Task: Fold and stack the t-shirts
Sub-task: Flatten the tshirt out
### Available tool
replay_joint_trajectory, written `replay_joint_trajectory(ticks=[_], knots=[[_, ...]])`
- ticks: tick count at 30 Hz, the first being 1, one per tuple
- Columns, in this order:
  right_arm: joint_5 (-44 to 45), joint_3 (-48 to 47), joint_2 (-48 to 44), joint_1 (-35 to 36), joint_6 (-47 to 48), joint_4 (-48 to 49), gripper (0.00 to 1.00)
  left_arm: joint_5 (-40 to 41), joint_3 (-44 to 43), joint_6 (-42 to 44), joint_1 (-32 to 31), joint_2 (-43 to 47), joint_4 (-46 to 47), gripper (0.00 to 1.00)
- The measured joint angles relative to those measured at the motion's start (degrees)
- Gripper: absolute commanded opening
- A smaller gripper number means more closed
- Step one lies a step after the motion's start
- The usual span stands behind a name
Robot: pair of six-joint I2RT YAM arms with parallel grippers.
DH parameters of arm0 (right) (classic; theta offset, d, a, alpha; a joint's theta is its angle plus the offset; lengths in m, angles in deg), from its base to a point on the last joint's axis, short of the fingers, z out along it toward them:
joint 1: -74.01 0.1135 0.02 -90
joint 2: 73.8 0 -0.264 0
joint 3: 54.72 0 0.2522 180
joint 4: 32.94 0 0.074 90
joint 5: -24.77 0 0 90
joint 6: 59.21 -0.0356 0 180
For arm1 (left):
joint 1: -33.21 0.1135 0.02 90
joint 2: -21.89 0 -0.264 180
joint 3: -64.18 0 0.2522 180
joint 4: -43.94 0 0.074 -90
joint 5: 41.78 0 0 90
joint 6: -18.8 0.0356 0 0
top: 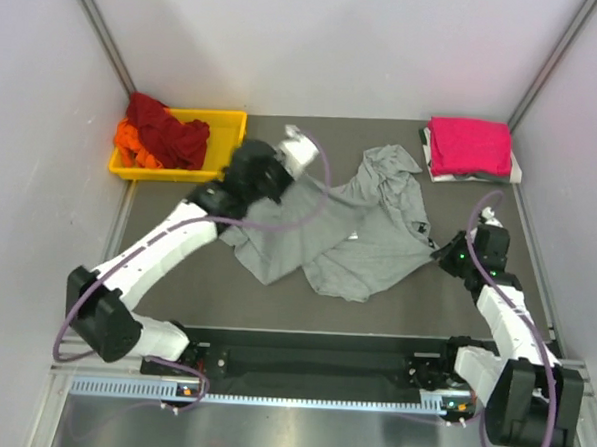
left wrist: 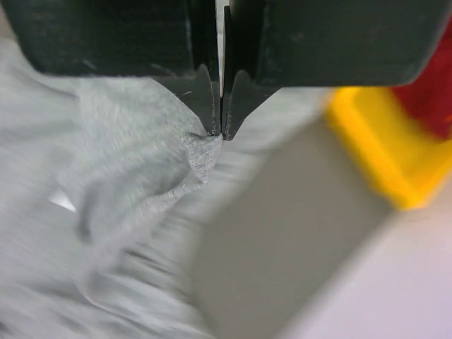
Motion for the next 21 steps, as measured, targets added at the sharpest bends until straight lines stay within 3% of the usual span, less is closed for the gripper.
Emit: replay_joint_trajectory(ticks=[5, 10, 17, 21], knots=[[-2.6, -1.3, 2.8, -9.3, 3.1, -0.9, 0.0, 3.5, -11.8, -2.8, 16.3, -1.6, 4.7, 0.0], [-3.6, -7.8, 12.9, -10.4, 5.6, -0.6, 0.0, 6.6, -23.3, -5.3, 26.1, -15.9, 9.3, 0.0], [-0.7, -19.8, 22.1, -12.3, 8.7, -1.1, 0.0, 14.0, -43.3, -6.6, 32.0, -40.2, 10.0, 0.0], [1.9, -25.8, 25.0, -14.3, 10.0, -1.8, 0.0, 16.3, -52.4, -6.4, 33.5, -47.8, 9.8, 0.0]])
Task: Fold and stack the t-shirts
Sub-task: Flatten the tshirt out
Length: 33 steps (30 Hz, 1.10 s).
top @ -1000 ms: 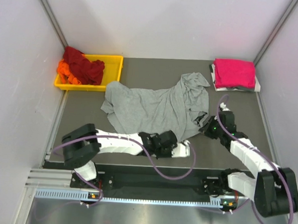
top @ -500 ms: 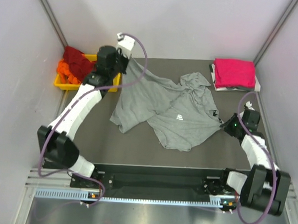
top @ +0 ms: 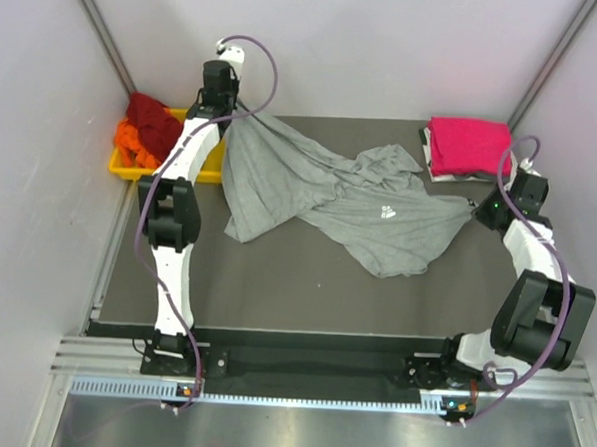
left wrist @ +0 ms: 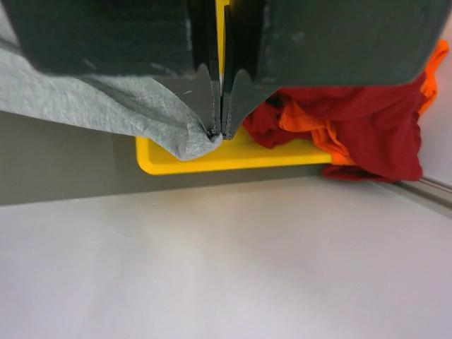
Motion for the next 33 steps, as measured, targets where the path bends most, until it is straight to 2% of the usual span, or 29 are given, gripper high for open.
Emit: replay_joint_trajectory(ticks=[9, 15, 19, 20, 21, 22, 23, 24, 28, 31, 33], knots=[[3.2, -9.0, 5.4, -2.0, 1.8, -3.8, 0.0, 6.1, -9.6, 2.2, 0.1, -7.2, 4.3, 0.0], [1.7, -9.7, 2.6, -10.2, 2.4, -5.9, 0.0, 7.6, -11.3, 1.7, 0.3, -8.7, 5.4, 0.0], [-0.8, -9.7, 0.6, -12.2, 2.1, -5.2, 0.01, 7.6, -11.8, 1.2, 0.2, -8.7, 6.6, 0.0], [-1.8, -9.7, 0.5, -12.2, 1.9, -4.8, 0.13, 7.8, -12.1, 1.3, 0.2, -8.8, 7.0, 0.0], [-2.7, -9.7, 0.5, -12.1, 1.5, -4.6, 0.22, 7.8, -12.3, 1.4, 0.1, -9.0, 7.3, 0.1], [-3.7, -9.6, 0.7, -12.0, 1.2, -4.6, 0.34, 7.7, -12.5, 1.7, 0.0, -9.2, 7.5, 0.24], [-4.4, -9.6, 1.0, -11.9, 1.1, -4.5, 0.56, 7.6, -12.5, 2.3, -0.1, -9.4, 7.6, 0.41], [-4.7, -9.5, 1.3, -11.9, 0.7, -4.3, 0.6, 7.2, -12.6, 2.9, -0.3, -9.7, 7.6, 0.51], [-4.9, -8.1, 1.9, -11.9, 0.9, -4.0, 0.71, 3.4, -11.4, 3.4, -1.1, -10.3, 4.7, 0.56], [-4.5, -5.2, 0.9, -11.9, 0.6, -3.4, 0.73, -2.3, -0.8, 3.1, -1.9, -5.7, 2.3, 0.54], [-4.0, -1.0, -1.6, -11.5, 0.2, -2.9, 0.73, -7.3, 9.9, 2.7, -2.5, 0.0, 0.0, 0.48]])
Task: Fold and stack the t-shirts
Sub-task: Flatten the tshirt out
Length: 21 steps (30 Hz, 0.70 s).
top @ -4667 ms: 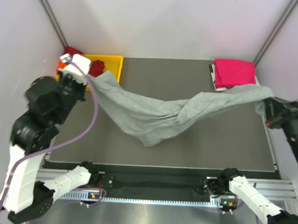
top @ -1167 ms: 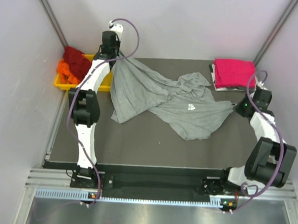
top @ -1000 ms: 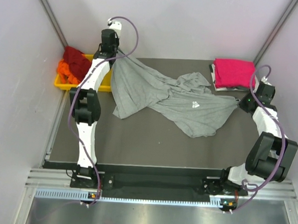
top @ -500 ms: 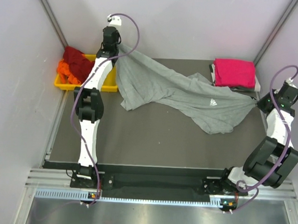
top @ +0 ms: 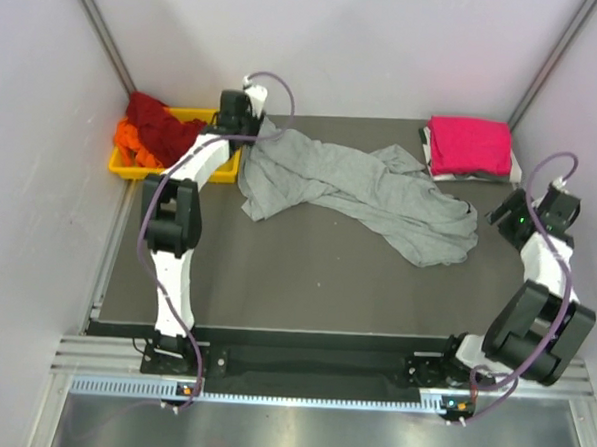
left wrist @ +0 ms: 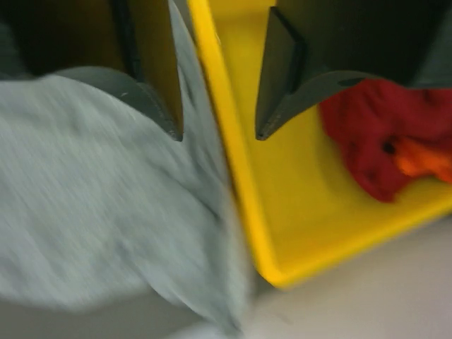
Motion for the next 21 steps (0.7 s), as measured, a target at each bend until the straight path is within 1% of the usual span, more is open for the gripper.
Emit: replay_joint_trajectory(ticks=[1, 2, 4, 5, 7, 9, 11, 13, 14, 16, 17, 20, 21], knots=[[0.3, 2.3, -1.7, 0.2, -0.2, -0.1, 0.73, -2.6, 5.2, 0.0, -0.4, 3.3, -2.0, 0.41], [0.7, 4.2, -3.1, 0.6, -0.2, 0.1, 0.72, -4.7, 9.5, 0.2, -0.8, 6.3, -3.4, 0.38], [1.2, 8.4, -6.2, 2.4, -0.4, -0.5, 0.71, -8.0, 17.5, 1.6, -1.7, 12.9, -7.0, 0.37], [1.4, 9.8, -6.9, 3.3, -0.5, -0.5, 0.71, -9.5, 21.7, 2.4, -2.4, 16.8, -8.7, 0.38], [1.7, 11.9, -7.0, 5.0, -0.5, -0.4, 0.7, -10.9, 27.3, 4.3, -3.9, 22.3, -10.8, 0.41], [1.9, 13.7, -6.6, 5.9, -0.4, -0.3, 0.68, -11.0, 34.5, 6.7, -6.4, 27.9, -10.2, 0.46], [2.3, 15.0, -5.9, 6.1, -0.5, -0.1, 0.63, -10.5, 40.6, 8.7, -8.9, 30.9, -9.6, 0.48], [2.5, 15.7, -4.5, 6.3, -0.5, 0.6, 0.57, -9.6, 44.9, 10.0, -11.1, 31.1, -8.9, 0.49], [2.5, 15.9, -3.6, 6.4, -0.5, 1.1, 0.47, -8.9, 46.0, 10.3, -11.7, 30.5, -8.8, 0.49], [2.3, 16.2, -1.8, 6.5, -0.5, 1.8, 0.34, -7.0, 46.7, 10.5, -12.0, 28.4, -8.7, 0.49], [2.1, 16.2, -1.3, 6.4, -0.5, 1.9, 0.23, -5.9, 46.4, 10.5, -11.9, 26.9, -8.3, 0.49], [1.6, 16.3, -0.7, 6.4, -0.8, 2.6, 0.07, -4.5, 44.9, 10.3, -11.3, 23.4, -7.2, 0.48], [1.2, 16.3, -0.8, 6.4, -0.9, 3.0, 0.04, -4.4, 44.4, 10.1, -11.1, 22.4, -6.8, 0.46]])
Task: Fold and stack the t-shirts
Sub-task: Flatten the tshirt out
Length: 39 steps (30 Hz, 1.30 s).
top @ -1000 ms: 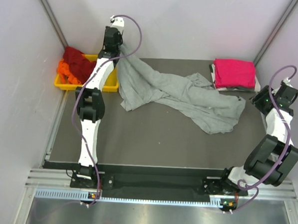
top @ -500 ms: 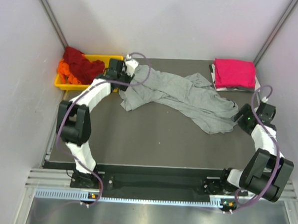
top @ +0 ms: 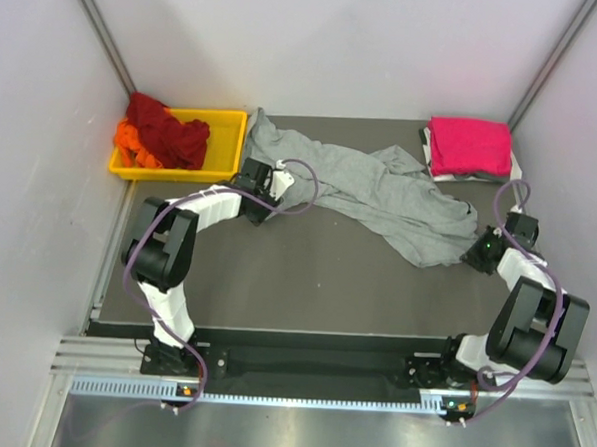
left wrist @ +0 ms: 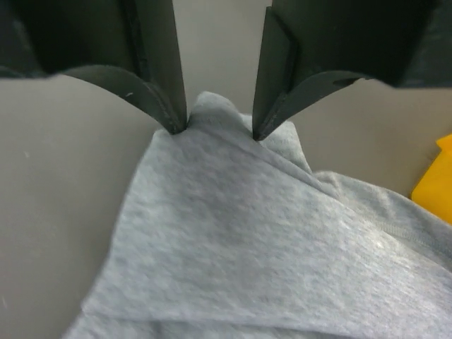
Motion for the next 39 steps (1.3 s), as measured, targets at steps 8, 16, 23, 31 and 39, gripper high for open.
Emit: replay_joint_trajectory(ticks=[8, 16, 23, 31, 39], knots=[[-2.1, -0.7, -5.6, 0.0, 0.0, -1.9, 0.0, 0.2, -1.5, -2.4, 0.1, -2.7, 3.2, 0.0], [-4.5, -7.2, -15.8, -0.8, 0.0, -7.6, 0.0, -7.8, -9.2, -5.8, 10.3, 2.3, -8.8, 0.0], [-5.1, -15.0, -26.1, -2.0, 0.9, -15.1, 0.0, -13.8, -13.1, -1.7, 22.1, 21.3, -21.6, 0.0], [-4.8, -20.7, -31.8, -2.8, 2.5, -19.6, 0.0, -17.1, -10.4, 4.9, 30.6, 23.3, -27.4, 0.0], [-9.7, -12.2, -23.1, -2.7, 0.4, -15.3, 0.0, -15.3, -4.3, 6.0, 29.0, 8.2, -24.5, 0.16]])
